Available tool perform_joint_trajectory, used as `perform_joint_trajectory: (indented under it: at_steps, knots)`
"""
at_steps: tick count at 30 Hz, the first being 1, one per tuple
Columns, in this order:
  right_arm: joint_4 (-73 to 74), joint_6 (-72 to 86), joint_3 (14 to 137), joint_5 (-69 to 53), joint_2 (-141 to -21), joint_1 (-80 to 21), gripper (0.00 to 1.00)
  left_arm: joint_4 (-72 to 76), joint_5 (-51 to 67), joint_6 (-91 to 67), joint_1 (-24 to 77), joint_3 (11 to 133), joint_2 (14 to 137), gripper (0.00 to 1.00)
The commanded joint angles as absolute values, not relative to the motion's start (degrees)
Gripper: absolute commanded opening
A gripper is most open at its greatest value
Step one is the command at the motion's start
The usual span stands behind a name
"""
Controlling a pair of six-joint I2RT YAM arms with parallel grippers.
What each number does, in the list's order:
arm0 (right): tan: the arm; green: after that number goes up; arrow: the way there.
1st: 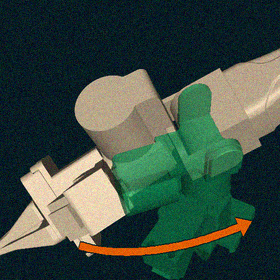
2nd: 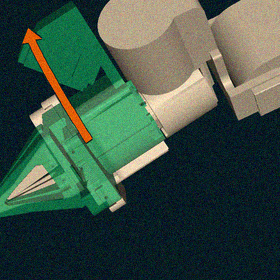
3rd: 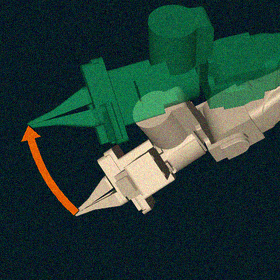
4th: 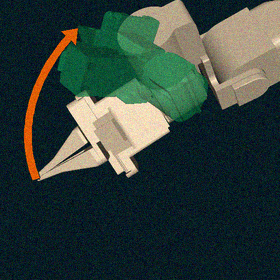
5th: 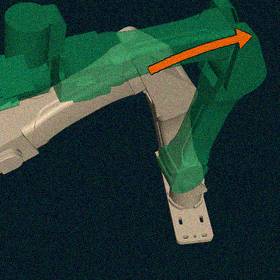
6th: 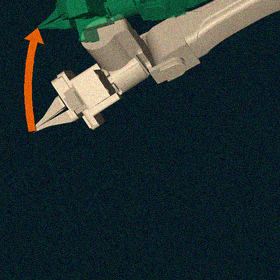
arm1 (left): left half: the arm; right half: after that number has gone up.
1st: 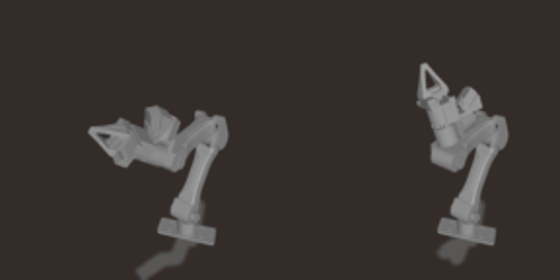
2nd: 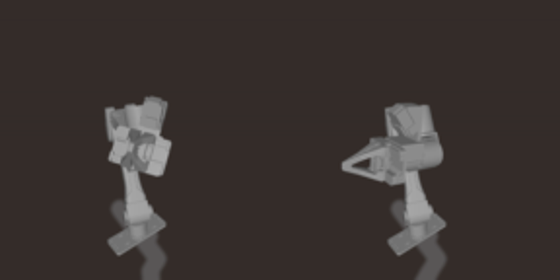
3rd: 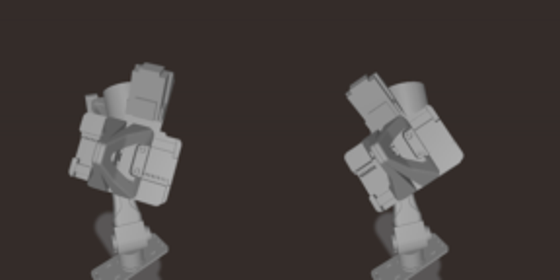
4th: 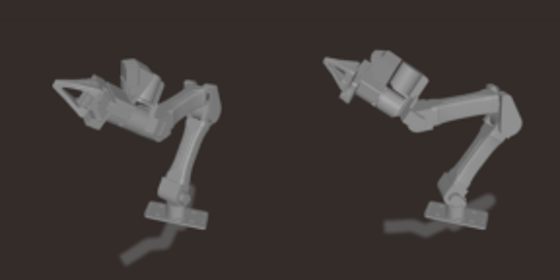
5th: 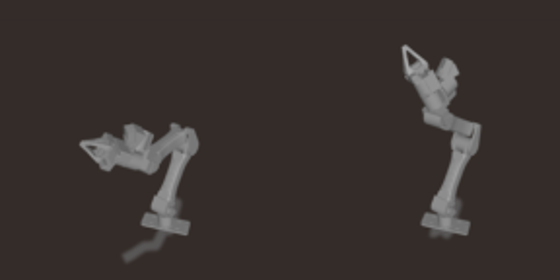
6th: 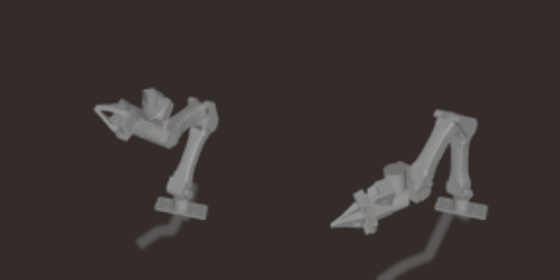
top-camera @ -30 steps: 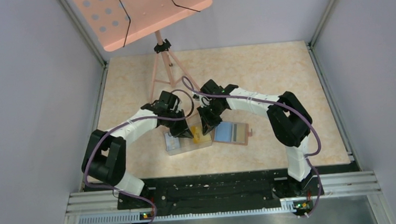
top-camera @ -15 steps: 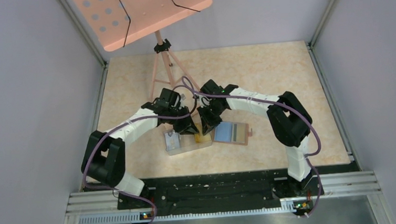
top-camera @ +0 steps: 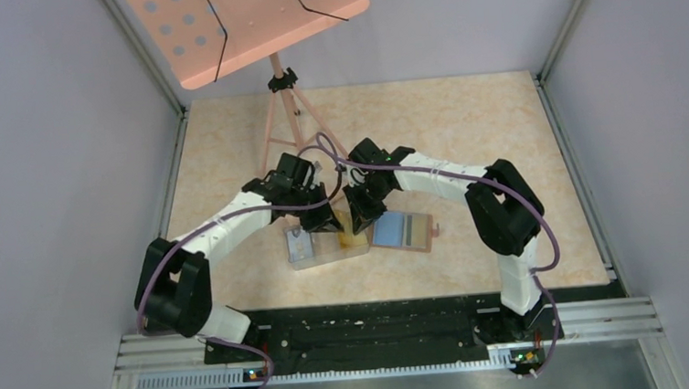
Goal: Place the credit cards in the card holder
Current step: Pick up the credit card from the storage box.
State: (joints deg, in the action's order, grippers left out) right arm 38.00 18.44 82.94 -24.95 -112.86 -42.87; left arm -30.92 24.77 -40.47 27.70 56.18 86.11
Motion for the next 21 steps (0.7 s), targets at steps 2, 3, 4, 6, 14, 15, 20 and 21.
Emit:
perform_joint_trajectory:
  at_steps: [2,3,4,6,14,15,20,21]
  knots:
    - [35.8,18.5,81.3,-23.5,-105.4,-41.8,0.07,-29.0,21.4,-39.4,27.8,59.5,77.3,0.00]
    - [34.6,19.2,80.4,-24.1,-103.7,-41.2,0.09,-28.5,21.3,-39.2,27.8,59.5,76.3,0.00]
    - [33.6,20.1,79.0,-24.8,-101.8,-40.2,0.14,-28.1,21.4,-39.1,27.8,59.5,75.4,0.00]
    - [31.1,22.1,75.9,-26.8,-98.1,-38.0,0.21,-26.6,21.8,-39.1,27.7,59.0,73.8,0.00]
    - [18.4,29.0,60.1,-42.9,-83.7,-27.0,0.50,-10.9,33.8,-43.9,27.7,55.4,73.7,0.00]
    - [16.2,30.1,58.5,-46.0,-82.7,-25.9,0.51,-8.0,35.9,-45.2,27.8,54.8,74.3,0.00]
    - [4.9,35.7,52.9,-58.6,-81.0,-24.2,0.52,4.6,44.8,-50.0,28.6,53.9,77.8,0.00]
    - [1.5,38.2,51.8,-60.4,-80.8,-24.2,0.52,4.8,45.6,-49.7,29.1,54.4,78.4,0.00]
